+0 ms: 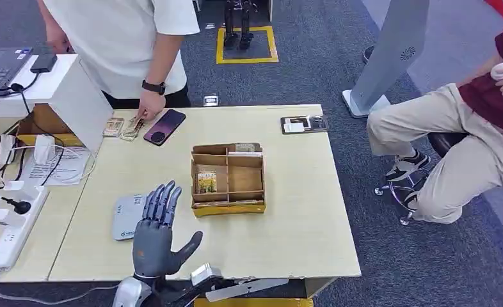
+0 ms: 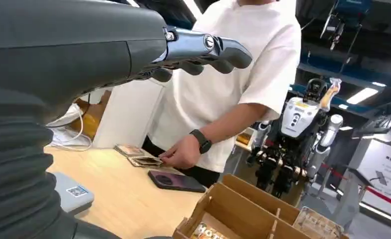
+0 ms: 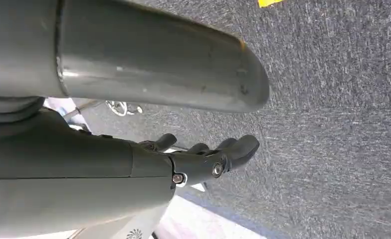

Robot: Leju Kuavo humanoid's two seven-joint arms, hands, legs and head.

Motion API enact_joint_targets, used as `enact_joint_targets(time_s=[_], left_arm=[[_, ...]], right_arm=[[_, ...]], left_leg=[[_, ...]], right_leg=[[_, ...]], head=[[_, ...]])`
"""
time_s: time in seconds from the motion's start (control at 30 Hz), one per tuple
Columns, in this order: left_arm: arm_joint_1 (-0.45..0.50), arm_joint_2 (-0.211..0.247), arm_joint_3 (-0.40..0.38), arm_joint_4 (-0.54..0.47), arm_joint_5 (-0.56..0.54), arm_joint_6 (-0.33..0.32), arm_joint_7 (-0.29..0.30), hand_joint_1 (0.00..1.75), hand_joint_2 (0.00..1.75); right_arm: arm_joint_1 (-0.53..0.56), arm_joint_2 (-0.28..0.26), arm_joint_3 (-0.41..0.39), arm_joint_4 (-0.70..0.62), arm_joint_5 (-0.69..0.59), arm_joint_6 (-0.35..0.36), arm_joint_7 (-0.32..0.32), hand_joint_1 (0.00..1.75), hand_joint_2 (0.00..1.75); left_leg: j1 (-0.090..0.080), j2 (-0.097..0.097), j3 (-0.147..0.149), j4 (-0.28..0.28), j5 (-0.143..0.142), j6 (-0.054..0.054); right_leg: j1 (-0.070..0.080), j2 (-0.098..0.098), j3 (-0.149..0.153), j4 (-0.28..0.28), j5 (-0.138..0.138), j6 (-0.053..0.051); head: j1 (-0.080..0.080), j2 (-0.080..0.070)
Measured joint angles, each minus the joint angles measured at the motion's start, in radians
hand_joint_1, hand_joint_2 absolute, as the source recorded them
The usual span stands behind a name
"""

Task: Pass the card to the sensor for recognition and then transmit it.

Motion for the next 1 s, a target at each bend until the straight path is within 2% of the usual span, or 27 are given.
enact_joint_targets(time_s=[0.5, 0.77, 1.0], left_arm=[[-0.021, -0.008, -0.028, 0.010, 0.010, 0.000, 0.013, 0.00, 1.75], [-0.028, -0.008, -0.039, 0.014, 0.024, 0.000, 0.036, 0.00, 1.75], [-0.028, -0.018, -0.036, 0.014, -0.017, 0.001, 0.083, 0.00, 1.75]], right_arm=[[0.000, 0.000, 0.000, 0.000, 0.000, -0.002, 0.000, 0.00, 0.00], [0.000, 0.000, 0.000, 0.000, -0.003, -0.002, 0.000, 0.00, 0.00], [0.000, 0.000, -0.004, 0.000, -0.006, -0.003, 0.000, 0.00, 0.00]], left_leg=[[0.000, 0.000, 0.000, 0.000, 0.000, 0.000], [0.000, 0.000, 0.000, 0.000, 0.000, 0.000], [0.000, 0.000, 0.000, 0.000, 0.000, 0.000]], right_leg=[[0.000, 0.000, 0.000, 0.000, 0.000, 0.000], [0.000, 0.000, 0.000, 0.000, 0.000, 0.000], [0.000, 0.000, 0.000, 0.000, 0.000, 0.000]], head=[[0.000, 0.000], [0.000, 0.000], [0.000, 0.000]])
